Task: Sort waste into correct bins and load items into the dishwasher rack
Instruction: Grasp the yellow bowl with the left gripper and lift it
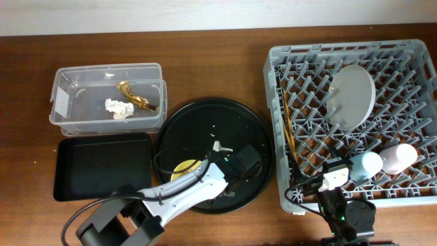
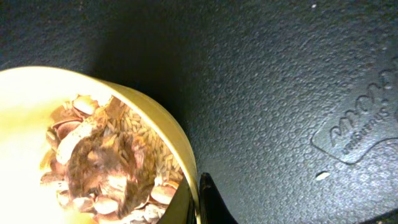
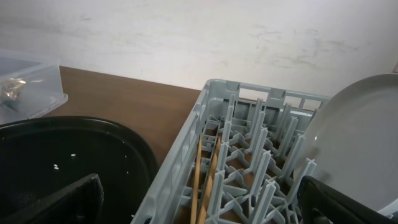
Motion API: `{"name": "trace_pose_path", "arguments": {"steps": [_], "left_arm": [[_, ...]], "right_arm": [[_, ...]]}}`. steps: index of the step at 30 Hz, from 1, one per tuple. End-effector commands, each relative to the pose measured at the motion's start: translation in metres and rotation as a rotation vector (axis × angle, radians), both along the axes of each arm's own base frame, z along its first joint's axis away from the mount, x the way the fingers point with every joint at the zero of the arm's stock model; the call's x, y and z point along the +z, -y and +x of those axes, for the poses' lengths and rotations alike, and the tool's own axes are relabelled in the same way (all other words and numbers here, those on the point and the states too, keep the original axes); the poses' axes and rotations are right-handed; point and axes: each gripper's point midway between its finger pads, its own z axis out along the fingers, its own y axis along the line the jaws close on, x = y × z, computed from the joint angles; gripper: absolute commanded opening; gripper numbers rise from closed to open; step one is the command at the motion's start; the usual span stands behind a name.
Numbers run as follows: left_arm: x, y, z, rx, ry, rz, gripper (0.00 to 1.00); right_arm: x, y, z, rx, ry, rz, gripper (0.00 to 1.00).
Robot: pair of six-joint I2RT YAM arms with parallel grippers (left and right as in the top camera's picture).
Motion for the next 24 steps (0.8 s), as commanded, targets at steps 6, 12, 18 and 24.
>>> {"name": "trace_pose_path", "arguments": {"steps": [6, 12, 18, 24], "left_arm": [[0.123, -0.056, 0.043, 0.168, 0.064, -0.310, 0.00], [0.129, -0.160, 0.082, 0.343, 0.051, -0.790, 0.00], [0.139, -0.185, 0.091, 0.199, 0.380, -1.371, 0.00], [0.167, -0.201, 0.079, 0.181, 0.470, -1.574, 0.00]], "right_arm": [[-0.003, 0.000, 0.000, 0.002, -0.001, -0.006, 0.98], [-0.003, 0.000, 0.000, 0.002, -0.001, -0.006, 0.98], [-0.003, 0.000, 0.000, 0.002, -0.001, -0.006, 0.98], [-0.003, 0.000, 0.000, 0.002, -0.001, -0.006, 0.98]]}}
